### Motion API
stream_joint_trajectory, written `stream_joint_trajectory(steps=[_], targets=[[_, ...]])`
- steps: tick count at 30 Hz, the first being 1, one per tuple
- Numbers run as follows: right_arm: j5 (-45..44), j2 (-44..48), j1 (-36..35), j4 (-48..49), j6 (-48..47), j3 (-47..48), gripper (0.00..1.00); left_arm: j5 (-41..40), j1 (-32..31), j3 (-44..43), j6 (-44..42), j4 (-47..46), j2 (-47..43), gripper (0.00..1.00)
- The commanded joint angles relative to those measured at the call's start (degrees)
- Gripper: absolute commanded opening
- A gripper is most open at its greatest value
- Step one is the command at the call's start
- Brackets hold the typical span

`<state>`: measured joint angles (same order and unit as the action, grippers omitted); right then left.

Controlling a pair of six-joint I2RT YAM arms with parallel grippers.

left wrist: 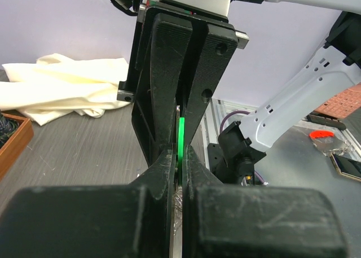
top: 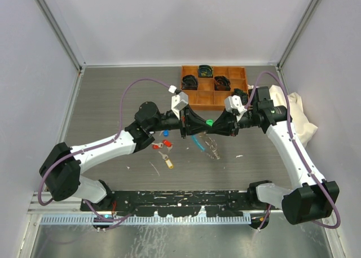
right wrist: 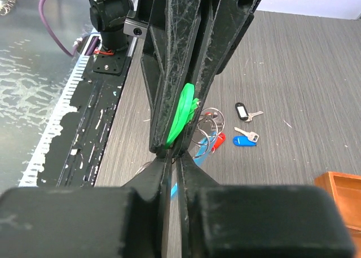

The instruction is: Remove the keys from the keyring

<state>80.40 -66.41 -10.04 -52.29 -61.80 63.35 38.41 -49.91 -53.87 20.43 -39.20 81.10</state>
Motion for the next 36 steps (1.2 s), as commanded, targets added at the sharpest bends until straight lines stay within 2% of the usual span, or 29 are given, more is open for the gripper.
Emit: stream_joint_trajectory(steps=[1,4,11,19,30,36], targets=[[0.94,0.56,-0.39,0.71,-0.31,1.19,0.08,-0.24,-0.24,-1.09,0.49,-5.40,-1.54,0.00],[0.20,0.69,-0.36,0.53,-0.13,1.50,0.01,-0.94,-0.17,-0.58,-0.03,-5.34,-2.09,0.00],[0.18,0.84,0.51,2.39,3.78,1.62,0.01,-3.67,-0.10,2.68,-2.84,-4.92,-5.05,0.00],[-4.15,1.83,1.82,19.34,24.68,-2.14,0.01,-6.55,0.17,6.89,-4.84,-3.27,-7.92,0.00],[-7.80,2.56,1.96,32.61,40.29,-6.26,0.01,-16.94,0.34,8.69,-4.68,0.90,-7.89,0.00],[-11.42,2.53,1.96,40.80,50.77,-8.70,0.01,-17.50,0.56,8.04,-4.18,2.72,-7.89,0.00]])
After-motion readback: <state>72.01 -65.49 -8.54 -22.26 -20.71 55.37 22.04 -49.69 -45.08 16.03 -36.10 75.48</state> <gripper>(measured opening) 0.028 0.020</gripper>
